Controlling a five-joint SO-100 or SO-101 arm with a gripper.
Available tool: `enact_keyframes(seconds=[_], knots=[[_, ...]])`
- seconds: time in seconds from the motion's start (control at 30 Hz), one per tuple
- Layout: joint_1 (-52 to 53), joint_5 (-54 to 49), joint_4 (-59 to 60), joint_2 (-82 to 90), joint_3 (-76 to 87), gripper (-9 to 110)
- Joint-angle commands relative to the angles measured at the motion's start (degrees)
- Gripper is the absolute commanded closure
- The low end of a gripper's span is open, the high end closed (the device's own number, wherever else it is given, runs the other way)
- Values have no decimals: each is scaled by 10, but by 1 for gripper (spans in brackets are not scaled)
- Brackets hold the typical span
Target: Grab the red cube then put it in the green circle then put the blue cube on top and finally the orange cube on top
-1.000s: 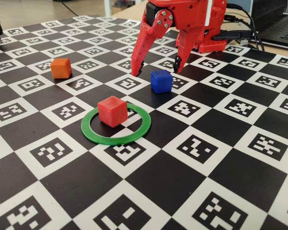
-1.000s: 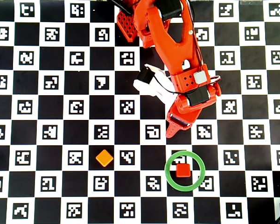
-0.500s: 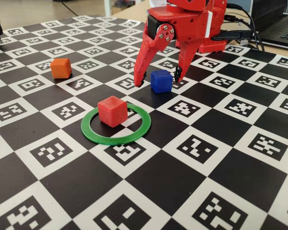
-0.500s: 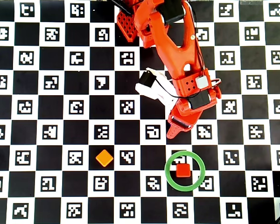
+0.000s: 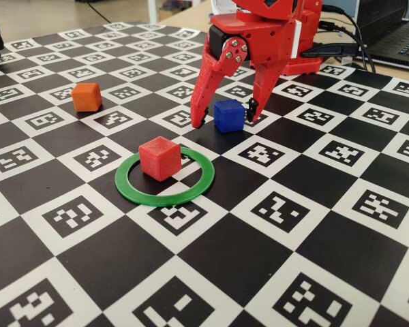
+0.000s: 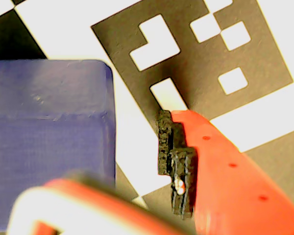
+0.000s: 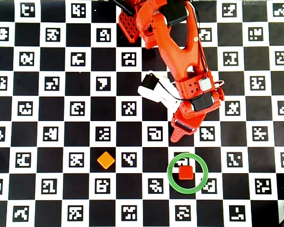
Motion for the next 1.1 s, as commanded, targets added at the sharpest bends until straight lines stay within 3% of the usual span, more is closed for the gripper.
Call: enact_keyframes(seconds=[0.0, 1.07], knots=[[-4, 6, 1, 13, -10, 64], [28, -18, -26, 29, -6, 85]])
